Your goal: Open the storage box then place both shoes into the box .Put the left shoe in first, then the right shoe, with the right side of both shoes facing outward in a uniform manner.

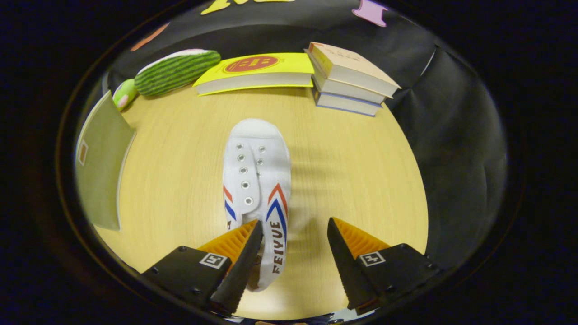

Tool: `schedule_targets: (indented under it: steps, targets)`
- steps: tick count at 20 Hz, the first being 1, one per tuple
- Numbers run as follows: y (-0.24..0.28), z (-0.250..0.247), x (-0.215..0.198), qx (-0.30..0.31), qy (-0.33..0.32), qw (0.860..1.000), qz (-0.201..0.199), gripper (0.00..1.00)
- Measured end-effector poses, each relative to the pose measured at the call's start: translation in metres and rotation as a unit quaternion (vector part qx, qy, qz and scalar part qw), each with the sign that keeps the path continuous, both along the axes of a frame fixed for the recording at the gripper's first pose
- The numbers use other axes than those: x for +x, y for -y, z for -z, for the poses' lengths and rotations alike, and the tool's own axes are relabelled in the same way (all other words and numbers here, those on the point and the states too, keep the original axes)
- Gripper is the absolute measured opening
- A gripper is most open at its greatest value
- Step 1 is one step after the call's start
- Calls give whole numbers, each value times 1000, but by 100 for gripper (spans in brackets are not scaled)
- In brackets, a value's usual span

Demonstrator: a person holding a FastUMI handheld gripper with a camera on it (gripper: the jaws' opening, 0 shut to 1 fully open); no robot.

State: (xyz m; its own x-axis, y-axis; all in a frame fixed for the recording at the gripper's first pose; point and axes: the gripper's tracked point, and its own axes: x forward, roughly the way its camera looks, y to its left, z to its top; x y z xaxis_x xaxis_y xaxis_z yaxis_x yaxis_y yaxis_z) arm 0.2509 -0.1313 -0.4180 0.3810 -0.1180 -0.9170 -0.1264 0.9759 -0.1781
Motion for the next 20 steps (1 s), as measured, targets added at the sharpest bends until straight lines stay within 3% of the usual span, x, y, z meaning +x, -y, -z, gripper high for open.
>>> schedule_targets:
  steps: [4, 10, 13, 14, 16, 20]
  targets:
    - [-10, 6, 2, 28, -40, 998, -26, 61]
    - [-12, 6, 2, 24, -56, 998, 10, 60]
    - [-17, 5, 3, 44, -43, 998, 30, 28]
    - [-12, 2, 3, 43, -41, 997, 43, 24]
    - [-21, 0, 0, 89, -43, 992, 76, 6]
    - [-36, -19, -4, 163, -37, 983, 72, 6]
